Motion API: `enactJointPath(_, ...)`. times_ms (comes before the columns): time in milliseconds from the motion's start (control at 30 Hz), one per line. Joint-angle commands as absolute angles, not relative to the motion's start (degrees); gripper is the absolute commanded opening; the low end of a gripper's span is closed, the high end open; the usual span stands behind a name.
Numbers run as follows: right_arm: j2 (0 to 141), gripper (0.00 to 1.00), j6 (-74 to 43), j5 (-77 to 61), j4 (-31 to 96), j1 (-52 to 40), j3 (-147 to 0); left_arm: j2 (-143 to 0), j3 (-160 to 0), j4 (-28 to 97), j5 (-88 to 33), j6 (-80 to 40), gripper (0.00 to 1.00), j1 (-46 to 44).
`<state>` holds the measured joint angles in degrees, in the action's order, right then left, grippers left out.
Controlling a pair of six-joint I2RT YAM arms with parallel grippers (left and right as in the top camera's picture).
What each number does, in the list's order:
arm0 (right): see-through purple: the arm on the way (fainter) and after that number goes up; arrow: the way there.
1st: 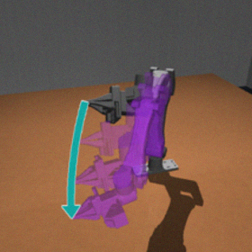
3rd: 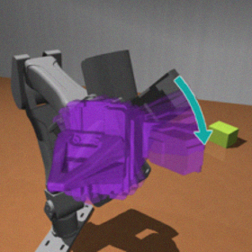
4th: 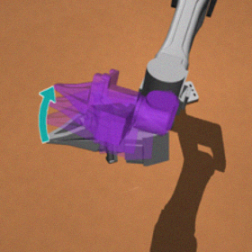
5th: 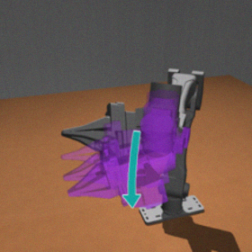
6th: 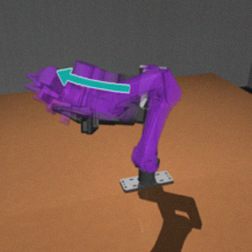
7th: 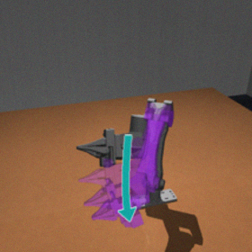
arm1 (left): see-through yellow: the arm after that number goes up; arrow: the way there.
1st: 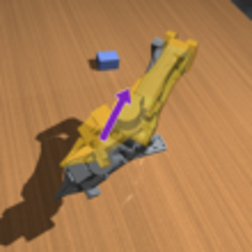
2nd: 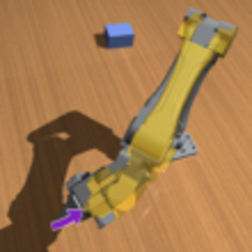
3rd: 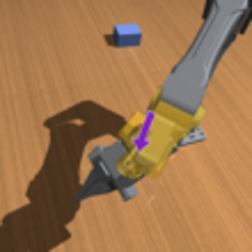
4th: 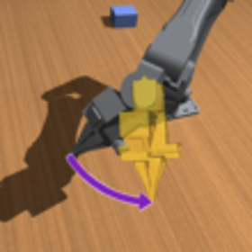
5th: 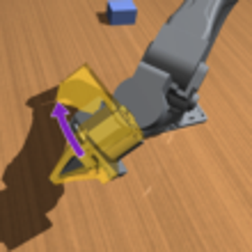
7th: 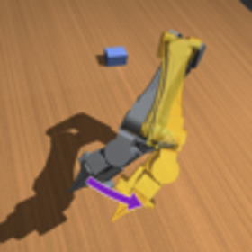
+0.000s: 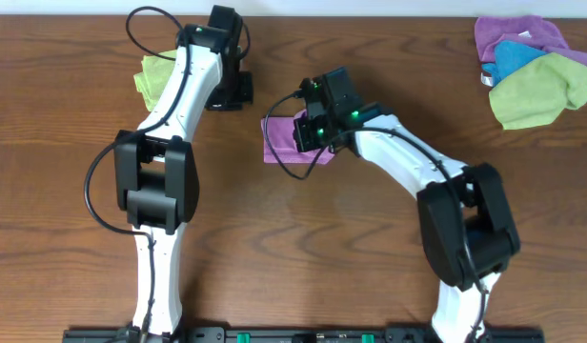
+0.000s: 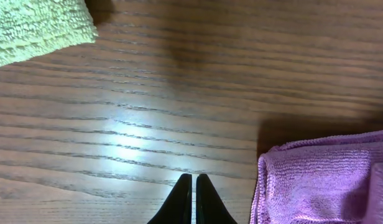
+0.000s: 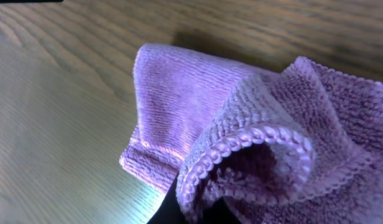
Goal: Fold the cloth
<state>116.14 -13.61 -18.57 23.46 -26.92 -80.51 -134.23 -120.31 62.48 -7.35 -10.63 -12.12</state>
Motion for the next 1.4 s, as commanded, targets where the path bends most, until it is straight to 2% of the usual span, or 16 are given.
enactJointPath(0,116.86,0.01,-15.25,-19.11,22.65,-27.51,-80.9,-132.2,-122.1,62.78,-7.77,-10.26,0.06,-11.64)
enactJointPath(667,119.7,0.01,-16.27,-19.49,21.15,-28.53,-80.9,-132.2,-122.1,62.39,-9.78,-10.28,0.06,-8.38)
enactJointPath(700,119.77,0.07,-16.29,-19.49,21.06,-28.53,-80.9,-132.2,-122.1,62.39,-10.11,-10.28,0.06,-8.27)
enactJointPath(733,119.87,0.26,-16.29,-19.51,20.95,-28.51,-80.9,-132.2,-122.1,62.37,-10.13,-10.26,0.06,-8.25)
enactJointPath(767,119.87,0.51,-16.27,-19.51,20.71,-28.49,-80.9,-132.2,-122.1,62.35,-10.09,-10.2,0.06,-8.21)
enactJointPath(833,119.87,0.56,-16.27,-19.53,20.49,-28.47,-80.9,-132.2,-122.1,62.35,-10.11,-9.8,0.06,-8.21)
enactJointPath(900,119.87,0.73,-16.25,-19.99,20.38,-28.47,-80.9,-132.2,-122.1,62.35,-10.07,-9.37,0.06,-8.21)
enactJointPath(967,119.87,0.78,-16.27,-21.28,20.36,-28.45,-81.12,-132.2,-122.1,62.17,-9.89,-9.15,0.06,-8.14)
enactJointPath(1033,119.85,0.92,-16.27,-21.67,20.45,-28.4,-81.84,-132.2,-122.1,61.73,-9.87,-8.99,0.06,-7.64)
enactJointPath(1100,119.81,0.99,-16.27,-21.67,21.65,-28.4,-83.33,-132.2,-122.1,61.34,-9.91,-8.99,0.06,-6.7)
enactJointPath(1367,119.79,0.99,-12.53,-20.78,35.88,-26.26,-95.55,-132.2,-122.1,61.71,-11.51,-8.99,0.06,-1.3)
